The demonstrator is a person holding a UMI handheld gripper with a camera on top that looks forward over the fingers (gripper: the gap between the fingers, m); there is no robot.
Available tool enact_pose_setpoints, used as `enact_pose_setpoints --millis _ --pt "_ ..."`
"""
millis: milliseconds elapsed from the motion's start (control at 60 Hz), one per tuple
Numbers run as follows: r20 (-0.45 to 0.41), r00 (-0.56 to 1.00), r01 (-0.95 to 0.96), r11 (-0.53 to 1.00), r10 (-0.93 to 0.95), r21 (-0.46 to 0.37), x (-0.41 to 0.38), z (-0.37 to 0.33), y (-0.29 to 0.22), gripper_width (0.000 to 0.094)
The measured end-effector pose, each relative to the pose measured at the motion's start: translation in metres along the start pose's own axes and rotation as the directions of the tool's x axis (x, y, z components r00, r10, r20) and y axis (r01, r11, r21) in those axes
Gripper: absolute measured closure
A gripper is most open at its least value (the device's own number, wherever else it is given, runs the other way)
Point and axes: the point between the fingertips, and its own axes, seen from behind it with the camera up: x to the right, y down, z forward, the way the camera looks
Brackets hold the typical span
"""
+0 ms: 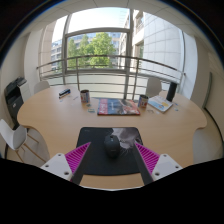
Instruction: Arrange mouse
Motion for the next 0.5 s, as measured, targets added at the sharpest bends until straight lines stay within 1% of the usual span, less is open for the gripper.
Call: enact_pose_setpoints --millis 117,267,400,500 --pt "0.005 1.0 0.004 1.0 -0.004 0.015 -0.004 -0.052 0.011 0.0093" --pt "-0.002 1.0 0.017 1.0 -0.017 0.023 -0.006 -0.106 0.039 0.0092" --pt "-0.009 1.0 0.015 1.0 -0.015 0.018 -0.007 -0.139 0.062 0.0091" --pt "-0.013 1.0 0.023 1.0 -0.023 0.015 -0.008 -0.156 0.071 0.0092"
